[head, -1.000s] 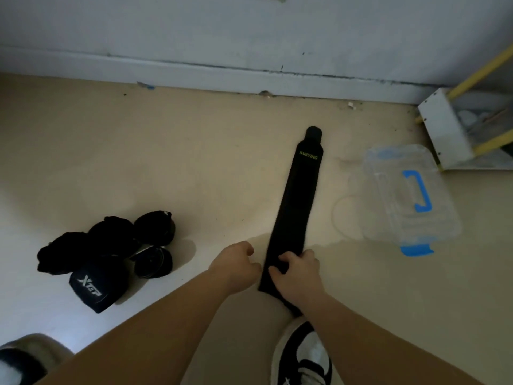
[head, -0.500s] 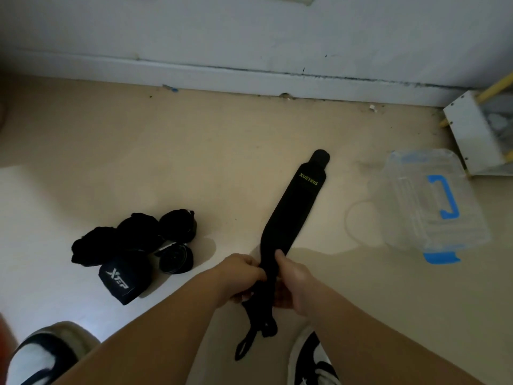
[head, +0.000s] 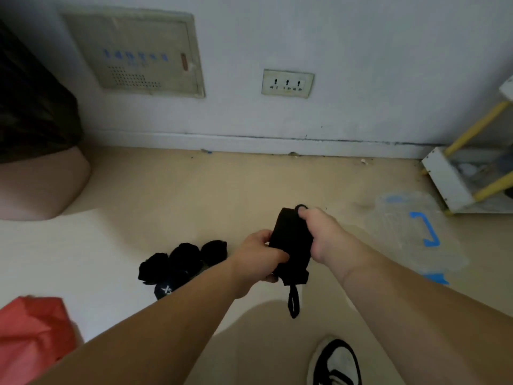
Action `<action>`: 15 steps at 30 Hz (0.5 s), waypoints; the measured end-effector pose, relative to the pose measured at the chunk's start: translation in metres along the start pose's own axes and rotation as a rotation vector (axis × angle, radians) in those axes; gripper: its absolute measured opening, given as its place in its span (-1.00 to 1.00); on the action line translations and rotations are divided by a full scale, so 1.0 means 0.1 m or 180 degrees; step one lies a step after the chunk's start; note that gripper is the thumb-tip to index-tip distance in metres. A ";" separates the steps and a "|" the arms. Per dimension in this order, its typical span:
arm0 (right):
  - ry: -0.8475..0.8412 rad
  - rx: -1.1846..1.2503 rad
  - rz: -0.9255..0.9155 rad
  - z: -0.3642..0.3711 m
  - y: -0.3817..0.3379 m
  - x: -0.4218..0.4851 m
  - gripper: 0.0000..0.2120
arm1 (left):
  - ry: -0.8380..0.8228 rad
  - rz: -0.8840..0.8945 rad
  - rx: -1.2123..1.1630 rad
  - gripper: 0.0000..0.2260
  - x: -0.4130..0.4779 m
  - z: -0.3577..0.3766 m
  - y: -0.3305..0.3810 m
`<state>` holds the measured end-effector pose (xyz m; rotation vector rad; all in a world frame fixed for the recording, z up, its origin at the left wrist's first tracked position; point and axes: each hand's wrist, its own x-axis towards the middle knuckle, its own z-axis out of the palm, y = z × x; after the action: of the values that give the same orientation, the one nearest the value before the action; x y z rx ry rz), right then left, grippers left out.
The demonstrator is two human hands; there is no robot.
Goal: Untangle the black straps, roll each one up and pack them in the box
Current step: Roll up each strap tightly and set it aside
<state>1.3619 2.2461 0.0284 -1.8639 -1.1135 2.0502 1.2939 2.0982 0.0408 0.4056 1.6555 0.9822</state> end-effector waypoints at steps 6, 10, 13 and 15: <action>-0.0386 -0.0306 -0.0535 0.03 -0.67 -0.95 -0.59 | 0.0110 0.0784 0.0088 -0.86 -0.78 -0.11 0.72; -0.1114 -0.0546 -0.0699 0.07 -0.89 -1.74 -0.67 | 0.0465 0.1186 -0.0071 -0.80 -1.31 -0.24 1.16; -0.1463 -0.0546 -0.0986 0.12 -0.91 -2.22 -0.67 | 0.0570 0.1163 -0.0239 -0.76 -1.72 -0.41 1.34; -0.1520 -0.0519 -0.1123 0.18 -0.87 -2.44 -0.69 | 0.0679 0.1165 -0.0038 -0.68 -1.94 -0.52 1.38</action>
<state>1.3669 2.1615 0.2741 -1.1345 -1.6252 2.2924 1.2790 2.0234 0.2724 0.6288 1.8018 1.3435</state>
